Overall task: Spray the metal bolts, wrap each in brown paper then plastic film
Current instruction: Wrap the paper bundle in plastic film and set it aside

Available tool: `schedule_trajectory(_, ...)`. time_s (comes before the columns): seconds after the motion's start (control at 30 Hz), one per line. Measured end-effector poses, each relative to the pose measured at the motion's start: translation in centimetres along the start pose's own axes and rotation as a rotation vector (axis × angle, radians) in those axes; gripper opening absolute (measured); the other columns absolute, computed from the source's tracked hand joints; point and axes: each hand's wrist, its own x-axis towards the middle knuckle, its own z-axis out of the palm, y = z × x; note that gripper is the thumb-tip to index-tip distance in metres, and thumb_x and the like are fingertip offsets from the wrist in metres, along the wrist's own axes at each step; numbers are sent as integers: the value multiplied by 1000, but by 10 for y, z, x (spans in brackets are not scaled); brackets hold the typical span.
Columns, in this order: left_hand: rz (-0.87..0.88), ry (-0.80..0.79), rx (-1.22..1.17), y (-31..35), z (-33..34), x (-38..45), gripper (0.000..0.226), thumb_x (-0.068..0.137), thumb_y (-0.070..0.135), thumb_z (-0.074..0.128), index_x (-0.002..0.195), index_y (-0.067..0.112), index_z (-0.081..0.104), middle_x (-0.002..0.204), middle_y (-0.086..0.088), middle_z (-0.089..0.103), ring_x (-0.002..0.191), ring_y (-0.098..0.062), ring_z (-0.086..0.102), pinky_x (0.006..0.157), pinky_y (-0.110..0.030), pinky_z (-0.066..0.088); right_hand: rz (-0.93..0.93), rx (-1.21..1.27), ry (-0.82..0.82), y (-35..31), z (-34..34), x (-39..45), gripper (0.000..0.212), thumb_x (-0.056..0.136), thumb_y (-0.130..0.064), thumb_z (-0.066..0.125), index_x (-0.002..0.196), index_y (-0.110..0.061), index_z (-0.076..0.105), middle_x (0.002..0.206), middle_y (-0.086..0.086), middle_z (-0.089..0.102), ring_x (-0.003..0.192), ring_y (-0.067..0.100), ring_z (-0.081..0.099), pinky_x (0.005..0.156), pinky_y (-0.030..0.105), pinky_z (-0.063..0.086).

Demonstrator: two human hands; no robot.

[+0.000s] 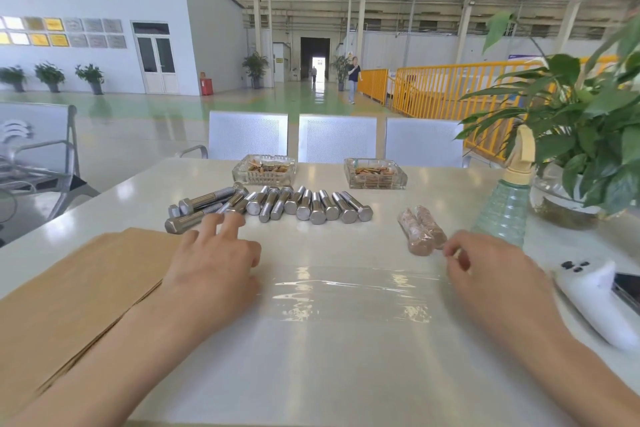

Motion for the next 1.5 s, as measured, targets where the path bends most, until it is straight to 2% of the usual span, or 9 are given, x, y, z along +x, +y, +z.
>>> schedule_trajectory(0.27,60,13,29,-1,10,1,30,98,46,45,121,38,63,154,7,28,143,-22,22,115,-38,29,-89,-82,-146,-6,17,-8,14,96,-32,45,89,-38,55,91,-14,56,80,12,50,61,32,43)
schedule_trajectory(0.33,62,132,-118,-7,10,1,29,97,48,45,122,41,60,146,10,37,137,-20,33,112,-38,34,-77,-39,-128,-6,16,-7,15,96,-31,46,90,-38,58,90,-18,59,86,12,52,64,32,45)
schedule_trajectory(0.47,-116,422,-439,-43,6,15,25,93,28,51,113,33,66,111,1,57,101,-31,58,84,-45,51,-62,127,-5,-12,13,-10,14,93,-27,54,88,-38,61,85,-21,61,89,11,52,62,33,42)
schedule_trajectory(0.67,-402,-74,-218,-98,30,27,24,94,48,53,106,33,66,112,1,64,97,-23,57,74,-31,43,-162,226,37,-14,23,-19,14,91,-22,61,87,-36,60,83,-22,62,81,5,49,59,21,36)
schedule_trajectory(0.87,-442,-2,-368,-108,36,24,10,86,36,68,76,33,69,92,5,71,82,-18,59,69,-31,44,-233,251,27,-15,27,-21,19,89,-20,64,86,-38,59,83,-25,60,86,0,49,68,8,31)
schedule_trajectory(1.07,-494,51,-368,-104,31,19,21,88,28,61,69,26,71,81,-2,68,75,-24,60,68,-34,53,-216,295,27,-13,28,-23,18,89,-22,62,85,-39,57,78,-24,59,83,-2,53,64,23,42)
schedule_trajectory(1.3,-597,157,-348,-96,28,16,54,94,61,50,74,14,67,75,-10,61,66,-28,55,57,-33,46,-198,309,23,-14,26,-25,17,90,-23,61,85,-39,57,86,-23,61,82,2,55,63,26,44)
schedule_trajectory(1.4,-621,163,-431,-100,24,18,39,86,53,65,73,16,69,76,-9,62,65,-23,51,53,-31,36,-171,339,16,-15,26,-25,17,90,-23,61,85,-40,58,84,-23,62,82,3,56,63,28,45)
schedule_trajectory(1.5,-571,221,-461,-92,9,20,18,80,37,70,72,21,67,81,-7,65,73,-28,55,59,-33,42,-119,395,18,-16,24,-24,18,90,-24,61,84,-41,59,72,-19,61,76,5,57,61,31,45)
